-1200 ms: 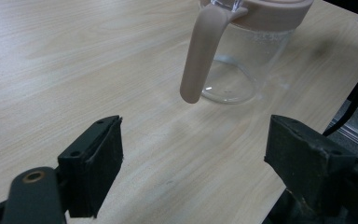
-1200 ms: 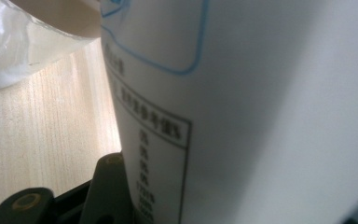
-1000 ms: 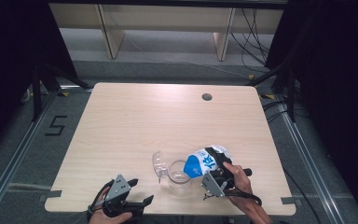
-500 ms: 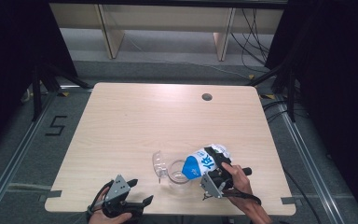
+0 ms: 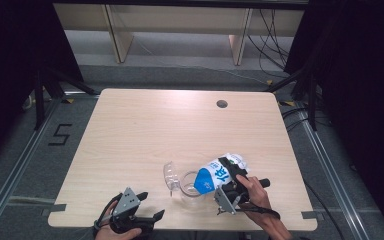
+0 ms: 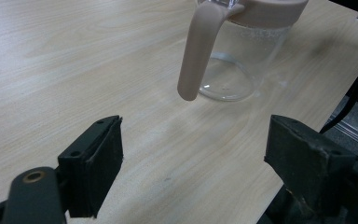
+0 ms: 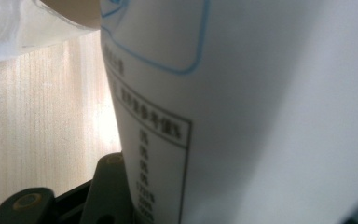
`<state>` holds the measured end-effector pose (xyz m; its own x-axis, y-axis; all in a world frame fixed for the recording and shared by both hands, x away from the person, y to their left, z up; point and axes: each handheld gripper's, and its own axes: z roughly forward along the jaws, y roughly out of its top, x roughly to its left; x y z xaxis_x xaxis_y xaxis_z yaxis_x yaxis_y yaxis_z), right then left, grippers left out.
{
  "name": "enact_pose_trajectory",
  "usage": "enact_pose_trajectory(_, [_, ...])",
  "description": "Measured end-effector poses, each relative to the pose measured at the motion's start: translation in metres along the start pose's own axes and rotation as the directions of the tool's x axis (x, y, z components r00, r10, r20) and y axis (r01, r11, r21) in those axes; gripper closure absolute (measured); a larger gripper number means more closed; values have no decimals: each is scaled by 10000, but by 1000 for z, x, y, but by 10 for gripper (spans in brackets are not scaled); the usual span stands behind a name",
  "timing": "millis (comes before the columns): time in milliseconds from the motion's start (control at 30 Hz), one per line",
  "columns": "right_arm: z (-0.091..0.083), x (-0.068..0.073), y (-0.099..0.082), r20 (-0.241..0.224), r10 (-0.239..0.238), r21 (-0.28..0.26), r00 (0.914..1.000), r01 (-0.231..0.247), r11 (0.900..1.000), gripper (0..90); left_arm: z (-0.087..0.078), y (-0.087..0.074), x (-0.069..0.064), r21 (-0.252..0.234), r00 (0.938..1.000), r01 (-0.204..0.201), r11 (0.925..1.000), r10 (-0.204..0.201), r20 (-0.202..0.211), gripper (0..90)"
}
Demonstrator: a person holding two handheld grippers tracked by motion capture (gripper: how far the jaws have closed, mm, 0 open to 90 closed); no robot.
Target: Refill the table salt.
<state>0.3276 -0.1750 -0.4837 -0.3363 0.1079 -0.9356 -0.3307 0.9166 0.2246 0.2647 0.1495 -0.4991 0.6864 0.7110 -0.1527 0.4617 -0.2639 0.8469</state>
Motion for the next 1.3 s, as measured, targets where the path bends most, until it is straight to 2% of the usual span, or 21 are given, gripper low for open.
enact_pose_trajectory(33, [-1, -3, 1, 53, -443, 101, 9990, 443, 9990, 546, 0, 0, 0, 27, 10000, -25, 10000, 25, 12, 185])
enact_pose_trajectory(67, [-1, -3, 2, 50, -491, 111, 9988, 491, 9987, 546, 0, 0, 0, -2, 10000, 20, 10000, -20, 3, 185])
enact_pose_trajectory(100, [-1, -2, 2, 55, -379, 94, 9993, 379, 9992, 546, -1, -1, 2, 54, 10000, -60, 10000, 60, -5, 185])
enact_pose_trajectory(133, [0, 0, 1, 52, 62, 47, 10000, -63, 10000, 546, -1, -1, 1, 20, 10000, 17, 10000, -17, -16, 185])
enact_pose_trajectory(267, [0, 1, 2, 179, 171, 146, 9997, -173, 9997, 546, 0, 0, 0, -13, 10000, -17, 10000, 17, -5, 185])
enact_pose_trajectory(300, [0, -1, 3, 233, -292, 16, 9993, 292, 9996, 546, 0, 0, 0, 37, 10000, -47, 10000, 47, 33, 185])
enact_pose_trajectory(333, [0, 1, 2, 56, -55, -28, 10000, 55, 10000, 546, 0, 0, -1, 22, 10000, -41, 10000, 41, 41, 186])
enact_pose_trajectory(433, [-1, -1, 4, 224, -402, 44, 9989, 401, 9992, 547, 0, 0, 0, -36, 10000, 27, 10000, -27, -24, 186])
enact_pose_trajectory(467, [-2, 1, 4, 272, -170, 104, 9995, 167, 9998, 547, 0, -1, 0, -27, 10000, 72, 10000, -72, -17, 186])
enact_pose_trajectory(533, [-1, -3, 6, 388, -762, -20, 9963, 763, 9971, 547, -2, 0, 1, 55, 9999, -143, 9999, 143, -23, 186])
enact_pose_trajectory(567, [-1, -5, 7, 414, -1128, 27, 9928, 1127, 9936, 547, -1, -1, 0, 7, 10000, -37, 10000, 37, -5, 186])
enact_pose_trajectory(600, [0, -1, 5, 404, -587, -16, 9975, 588, 9983, 547, -1, -1, 0, 12, 10000, -40, 10000, 40, -5, 186])
enact_pose_trajectory(833, [-1, -1, 6, 446, -922, 153, 9947, 916, 9957, 549, -1, 0, 0, 26, 10000, -54, 10000, 54, 30, 186])
enact_pose_trajectory(900, [-2, -2, 6, 503, -1141, 172, 9922, 1134, 9934, 549, -1, -1, 0, -16, 10000, 3, 10000, -3, 22, 185])
enact_pose_trajectory(967, [-4, -8, 7, 562, -1990, 451, 9784, 1966, 9794, 549, -1, -1, 0, 6, 10000, -3, 10000, 3, 20, 185])
enact_pose_trajectory(1000, [-4, -9, 7, 530, -2125, 442, 9757, 2103, 9766, 549, -1, -1, -1, -6, 10000, 7, 10000, -7, 18, 185])
enact_pose_trajectory(1033, [-4, -6, 6, 514, -1671, 514, 9846, 1645, 9850, 549, 0, -1, -1, -7, 10000, -10, 10000, 10, 13, 185])
enact_pose_trajectory(1067, [-5, -5, 6, 490, -1489, 621, 9876, 1458, 9874, 549, -1, 0, 0, 36, 10000, -38, 10000, 38, 21, 186])
enact_pose_trajectory(1233, [-4, -5, 6, 563, -1726, 697, 9834, 1686, 9832, 550, -1, -1, 0, 3, 10000, 0, 10000, 0, -2, 185])
enact_pose_trajectory(1267, [-4, -7, 7, 641, -2021, 554, 9773, 1988, 9785, 550, -1, -1, 0, -8, 10000, 6, 10000, -6, 5, 185])
enact_pose_trajectory(1300, [-3, -6, 7, 628, -2070, 556, 9763, 2037, 9775, 550, -1, 0, 0, 11, 10000, -20, 10000, 20, -11, 186])
